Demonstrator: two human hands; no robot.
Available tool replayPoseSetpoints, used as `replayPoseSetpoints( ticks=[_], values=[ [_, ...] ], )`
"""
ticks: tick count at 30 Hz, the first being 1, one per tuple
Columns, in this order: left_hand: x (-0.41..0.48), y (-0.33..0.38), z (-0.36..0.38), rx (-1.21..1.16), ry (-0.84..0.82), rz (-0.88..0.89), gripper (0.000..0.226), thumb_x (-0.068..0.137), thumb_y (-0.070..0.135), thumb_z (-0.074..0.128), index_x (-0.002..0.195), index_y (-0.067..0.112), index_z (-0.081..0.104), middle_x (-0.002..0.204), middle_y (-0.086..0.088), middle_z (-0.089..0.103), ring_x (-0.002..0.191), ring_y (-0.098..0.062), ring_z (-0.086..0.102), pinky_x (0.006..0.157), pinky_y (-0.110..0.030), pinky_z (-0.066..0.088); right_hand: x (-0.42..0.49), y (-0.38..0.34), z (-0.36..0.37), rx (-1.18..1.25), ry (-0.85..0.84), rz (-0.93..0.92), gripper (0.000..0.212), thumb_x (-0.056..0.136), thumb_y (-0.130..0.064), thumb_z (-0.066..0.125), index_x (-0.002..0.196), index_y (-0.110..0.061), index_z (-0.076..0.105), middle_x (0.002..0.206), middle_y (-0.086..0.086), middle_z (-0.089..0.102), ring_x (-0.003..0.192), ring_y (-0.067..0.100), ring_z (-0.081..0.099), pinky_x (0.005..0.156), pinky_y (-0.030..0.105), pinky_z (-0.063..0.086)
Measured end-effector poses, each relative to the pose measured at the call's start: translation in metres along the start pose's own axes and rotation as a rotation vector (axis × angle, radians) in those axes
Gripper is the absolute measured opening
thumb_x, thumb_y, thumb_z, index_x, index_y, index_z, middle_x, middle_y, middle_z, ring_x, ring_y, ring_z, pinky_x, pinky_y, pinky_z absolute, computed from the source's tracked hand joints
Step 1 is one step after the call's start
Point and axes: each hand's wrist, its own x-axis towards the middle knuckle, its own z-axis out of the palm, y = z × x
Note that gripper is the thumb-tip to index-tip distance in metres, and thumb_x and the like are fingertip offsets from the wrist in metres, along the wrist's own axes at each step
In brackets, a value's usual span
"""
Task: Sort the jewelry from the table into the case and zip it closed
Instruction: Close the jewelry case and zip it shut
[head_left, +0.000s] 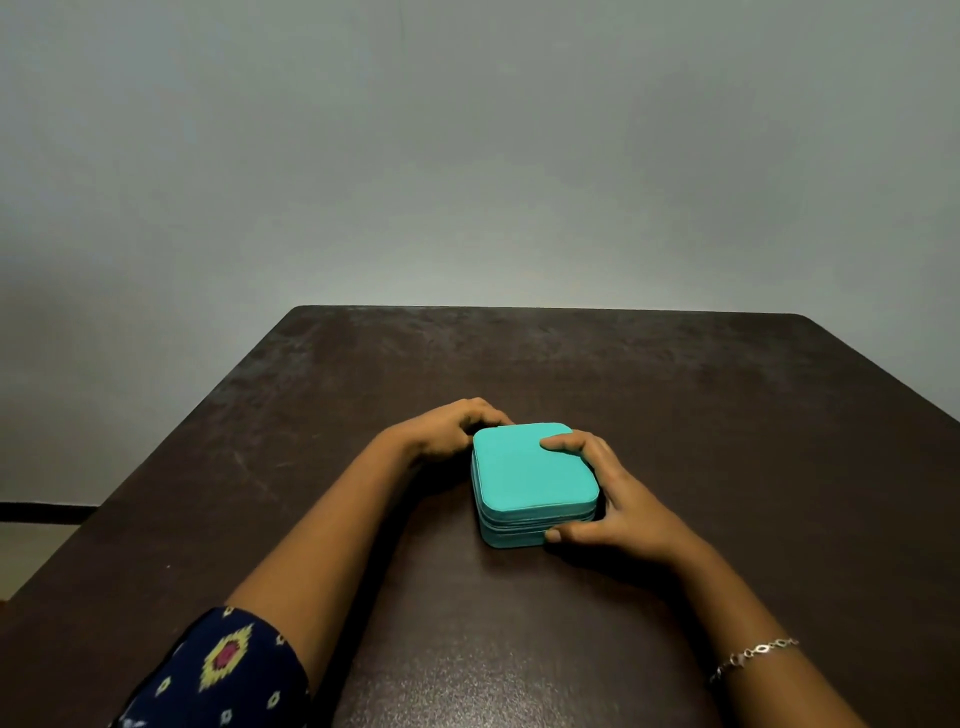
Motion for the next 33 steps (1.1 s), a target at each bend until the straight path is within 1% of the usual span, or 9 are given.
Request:
replayPoseSetpoints(
  ticks=[2, 3, 9, 13, 16, 19, 25, 29, 33],
  values=[
    [0.003, -0.003, 0.000, 0.060, 0.010, -0.053, 0.027, 0.090, 0.002, 0.052, 0.111, 0.013, 0.062, 0.114, 0.002, 0.043, 0.111, -0.016, 0.047, 0.102, -0.033, 0.039, 0.000, 0.000, 0.000, -0.002, 0.000, -0.001, 0.072, 0.058, -0.030, 0.077, 0.112, -0.056, 0.038, 0.125, -0.036, 0.025, 0.121, 0.004, 0.035, 0.102, 0.031, 0.039],
    [0.004, -0.004, 0.000, 0.072, 0.011, -0.077, 0.022, 0.090, 0.005, 0.053, 0.108, 0.012, 0.063, 0.115, 0.001, 0.043, 0.112, -0.019, 0.047, 0.102, -0.036, 0.040, 0.001, 0.000, -0.001, -0.003, 0.000, -0.002, 0.072, 0.059, -0.028, 0.078, 0.112, -0.055, 0.038, 0.125, -0.036, 0.025, 0.121, 0.004, 0.035, 0.102, 0.031, 0.038],
    [0.001, -0.007, -0.001, 0.058, 0.116, -0.108, 0.010, 0.088, 0.005, 0.055, 0.095, 0.005, 0.062, 0.114, -0.006, 0.055, 0.106, -0.021, 0.055, 0.097, -0.038, 0.044, 0.000, 0.001, 0.000, 0.023, 0.011, 0.001, 0.071, 0.058, -0.027, 0.077, 0.110, -0.056, 0.039, 0.124, -0.031, 0.028, 0.119, 0.003, 0.036, 0.095, 0.024, 0.041],
    [-0.008, -0.010, 0.003, 0.072, 0.255, -0.114, 0.006, 0.088, 0.005, 0.055, 0.091, 0.006, 0.060, 0.105, -0.007, 0.064, 0.099, -0.019, 0.059, 0.090, -0.034, 0.047, 0.000, 0.001, 0.000, 0.033, 0.029, 0.008, 0.070, 0.058, -0.028, 0.077, 0.110, -0.055, 0.039, 0.127, -0.028, 0.028, 0.118, 0.001, 0.036, 0.087, 0.016, 0.043],
    [-0.016, -0.013, 0.010, 0.108, 0.339, -0.134, 0.005, 0.087, 0.006, 0.055, 0.088, 0.009, 0.059, 0.100, -0.005, 0.064, 0.095, -0.019, 0.058, 0.085, -0.036, 0.046, 0.001, 0.002, 0.001, 0.027, 0.039, 0.005, 0.070, 0.060, -0.024, 0.079, 0.112, -0.052, 0.040, 0.128, -0.027, 0.028, 0.118, 0.001, 0.036, 0.091, 0.019, 0.041],
    [-0.025, -0.014, 0.016, 0.107, 0.400, -0.171, 0.013, 0.087, 0.007, 0.056, 0.080, 0.018, 0.055, 0.092, 0.001, 0.060, 0.092, -0.019, 0.058, 0.085, -0.036, 0.047, 0.001, 0.002, 0.001, 0.027, 0.046, -0.002, 0.070, 0.063, -0.020, 0.080, 0.113, -0.049, 0.040, 0.127, -0.027, 0.027, 0.118, 0.002, 0.036, 0.090, 0.017, 0.039],
    [-0.050, -0.004, 0.037, 0.078, 0.532, -0.247, 0.014, 0.087, 0.008, 0.056, 0.079, 0.019, 0.052, 0.090, 0.004, 0.055, 0.091, -0.017, 0.053, 0.082, -0.033, 0.044, 0.002, 0.001, 0.004, 0.008, 0.079, 0.010, 0.070, 0.058, -0.029, 0.078, 0.113, -0.049, 0.039, 0.126, -0.026, 0.028, 0.117, 0.005, 0.036, 0.091, 0.018, 0.037],
    [-0.068, 0.006, 0.054, 0.046, 0.572, -0.280, 0.019, 0.087, 0.009, 0.056, 0.074, 0.023, 0.050, 0.086, 0.008, 0.053, 0.091, -0.015, 0.051, 0.078, -0.030, 0.040, 0.001, 0.000, 0.005, 0.008, 0.079, 0.011, 0.069, 0.066, -0.016, 0.080, 0.114, -0.046, 0.039, 0.123, -0.026, 0.028, 0.116, 0.006, 0.037, 0.090, 0.018, 0.037],
    [-0.087, 0.021, 0.071, 0.075, 0.604, -0.291, 0.014, 0.088, 0.014, 0.054, 0.078, 0.024, 0.052, 0.086, 0.012, 0.052, 0.094, -0.012, 0.045, 0.076, -0.025, 0.034, 0.000, -0.004, 0.007, 0.001, 0.085, 0.027, 0.068, 0.067, -0.015, 0.079, 0.115, -0.045, 0.039, 0.125, -0.017, 0.030, 0.114, 0.007, 0.037, 0.094, 0.025, 0.039]
  ],
)
